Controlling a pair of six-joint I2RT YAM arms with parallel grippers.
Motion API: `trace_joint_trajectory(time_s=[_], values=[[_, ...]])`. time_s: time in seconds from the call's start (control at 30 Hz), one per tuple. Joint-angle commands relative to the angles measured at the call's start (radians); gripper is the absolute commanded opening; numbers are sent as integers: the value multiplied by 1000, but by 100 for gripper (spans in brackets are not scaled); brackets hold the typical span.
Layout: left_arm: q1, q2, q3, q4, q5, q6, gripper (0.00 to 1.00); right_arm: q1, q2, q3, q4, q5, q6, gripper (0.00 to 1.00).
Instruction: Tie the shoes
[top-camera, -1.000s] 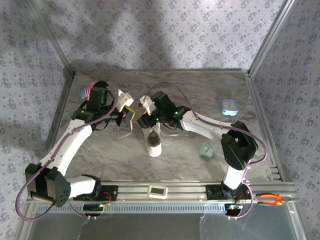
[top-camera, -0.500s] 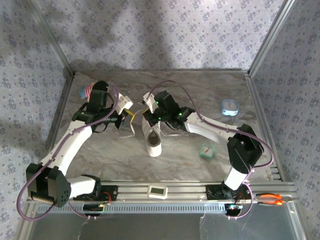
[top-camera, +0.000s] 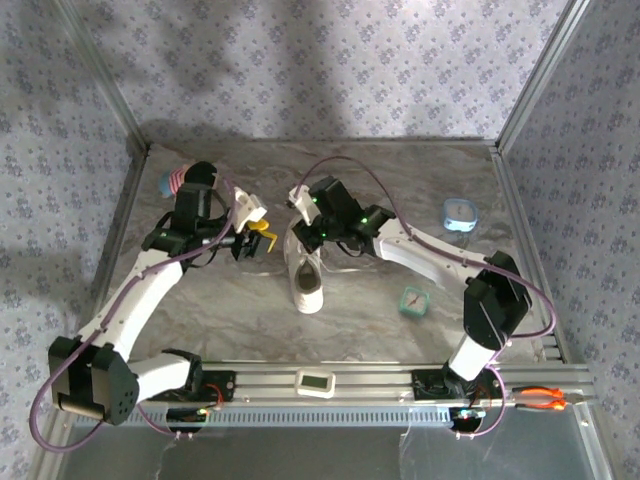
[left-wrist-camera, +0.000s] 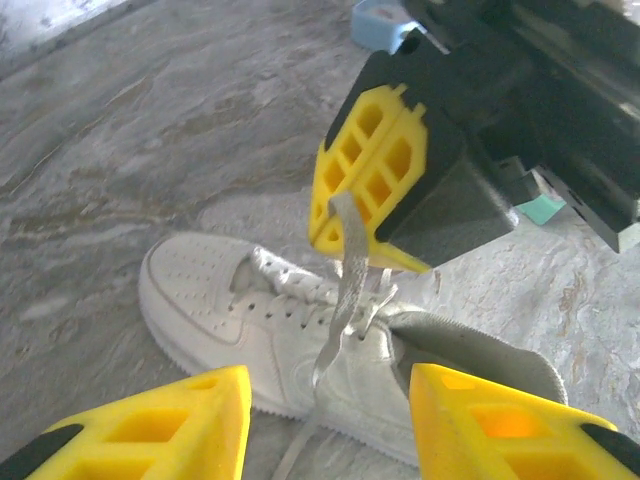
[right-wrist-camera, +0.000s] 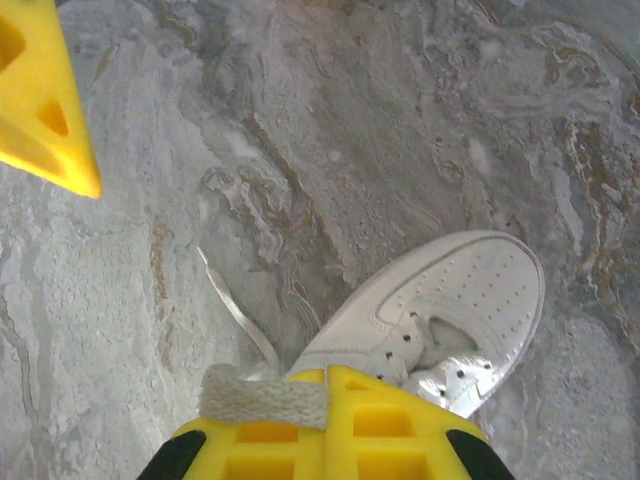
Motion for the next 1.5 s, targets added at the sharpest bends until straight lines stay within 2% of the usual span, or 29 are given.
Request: trace_joint_trajectory(time_s=[0.0, 0.17, 0.3, 0.53, 0.83, 0.9, 1.0, 1.1, 1.2, 1.23, 1.37, 1.47], values=[[-44, 44, 0, 71, 59, 63, 45, -12, -53, 8, -41, 9, 22, 0], [-100, 103, -13, 163, 23, 58, 45, -22, -74, -17, -25, -2, 51, 0], [-113, 124, -24, 234, 10, 39, 44, -25, -83, -31, -21, -9, 60, 0], [-119, 141, -24, 275, -27, 33, 42, -36, -102, -49, -4, -22, 78, 0], [-133, 169, -17, 291, 0, 34, 39, -41, -105, -56, 9, -35, 94, 0], [-137, 169, -12, 293, 2, 34, 35, -40, -105, -56, 9, -38, 95, 0], [-140, 169, -3, 291, 4, 32, 22, -41, -107, -57, 7, -38, 95, 0], [-141, 165, 17, 265, 7, 36, 1, -42, -108, -61, 6, -36, 98, 0], [-141, 153, 32, 245, 5, 37, 0, -42, -114, -64, 3, -31, 103, 0], [-141, 148, 34, 244, 4, 33, 0, -42, -117, -65, 2, -26, 106, 4], [-141, 129, 47, 241, -1, 15, 0, -46, -150, -79, -9, 0, 137, 38], [-141, 130, 56, 242, -4, -1, 0, -53, -186, -92, -41, 12, 169, 45]])
